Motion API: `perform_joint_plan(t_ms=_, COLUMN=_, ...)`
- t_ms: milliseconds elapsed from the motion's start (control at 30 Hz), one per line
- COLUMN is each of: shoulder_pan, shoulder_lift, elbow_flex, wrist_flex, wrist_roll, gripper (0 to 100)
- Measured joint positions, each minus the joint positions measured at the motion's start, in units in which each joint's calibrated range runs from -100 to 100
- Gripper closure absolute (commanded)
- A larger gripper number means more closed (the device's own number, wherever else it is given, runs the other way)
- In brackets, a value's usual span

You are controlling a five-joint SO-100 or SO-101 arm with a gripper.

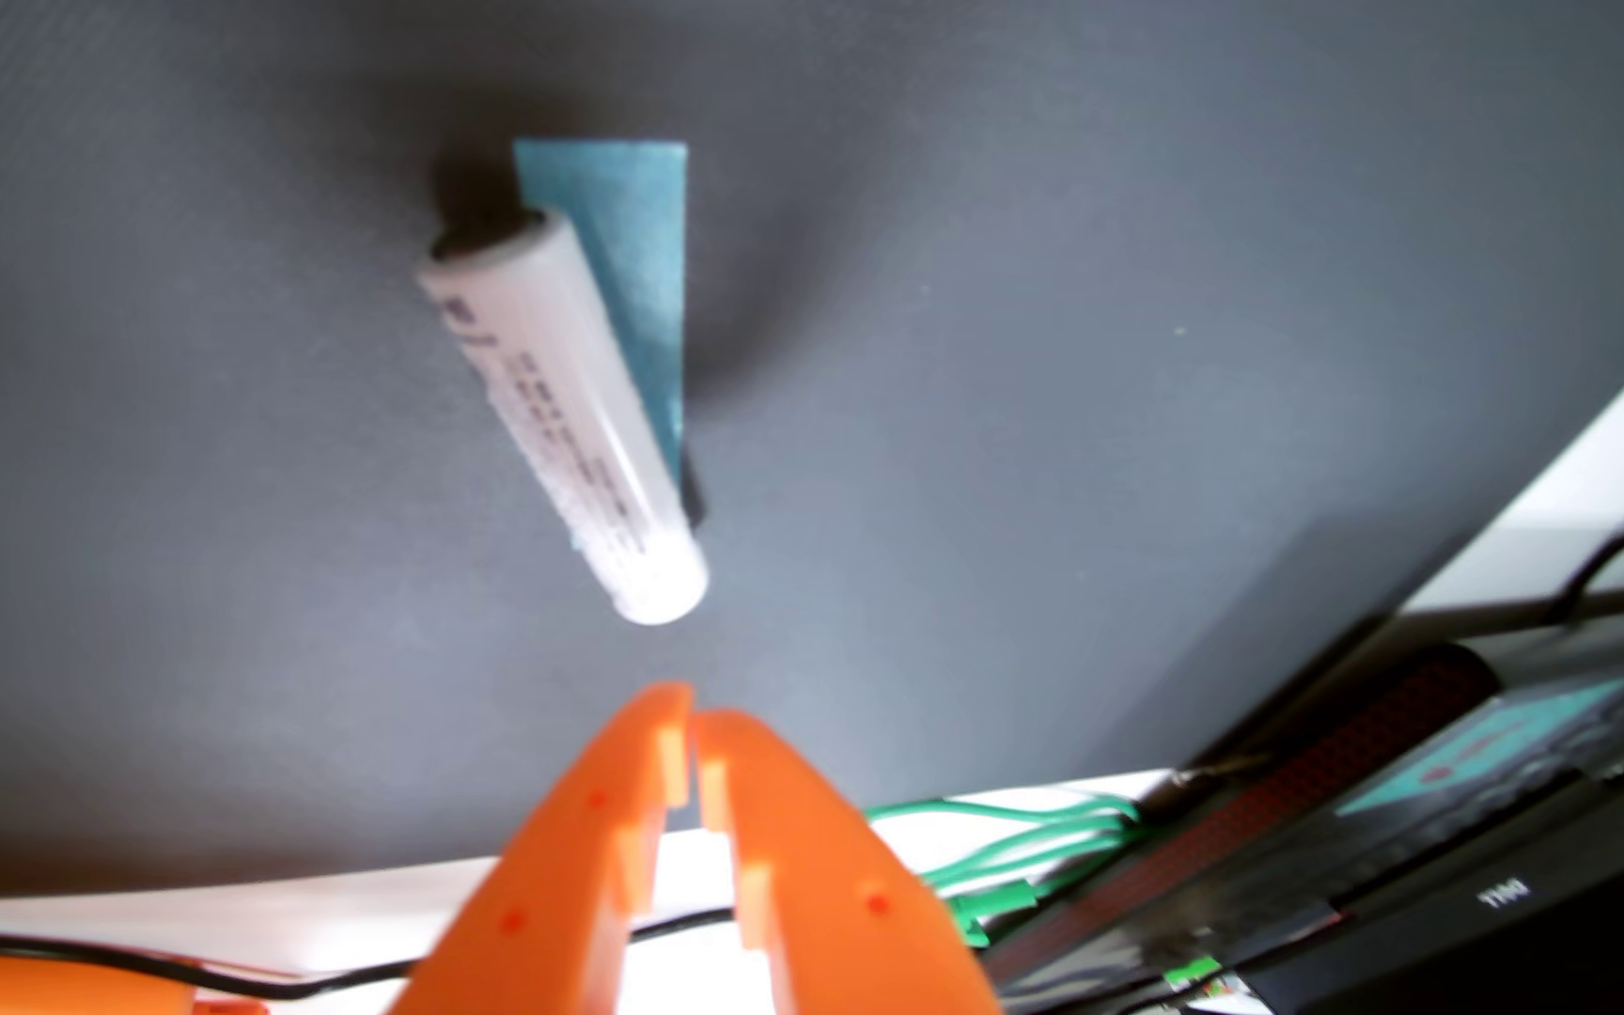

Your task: Insert Battery

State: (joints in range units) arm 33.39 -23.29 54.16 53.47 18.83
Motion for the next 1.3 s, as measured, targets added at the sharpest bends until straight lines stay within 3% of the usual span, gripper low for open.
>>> perform_joint_plan(t_ms=233, shoulder_pan=-1.23, shoulder_lift=1.75, elbow_flex=-4.52, wrist_flex=6.36, wrist_roll=-0.05, gripper=91)
perform_joint_plan(t_ms=533, shoulder_pan=-0.98, shoulder_lift=1.75, elbow_flex=-4.79, wrist_flex=7.20, wrist_roll=0.00, gripper=86)
perform_joint_plan(t_ms=1300, shoulder_pan=-0.16, shoulder_lift=2.66, elbow_flex=-4.07, wrist_flex=7.20, wrist_roll=4.39, gripper=85)
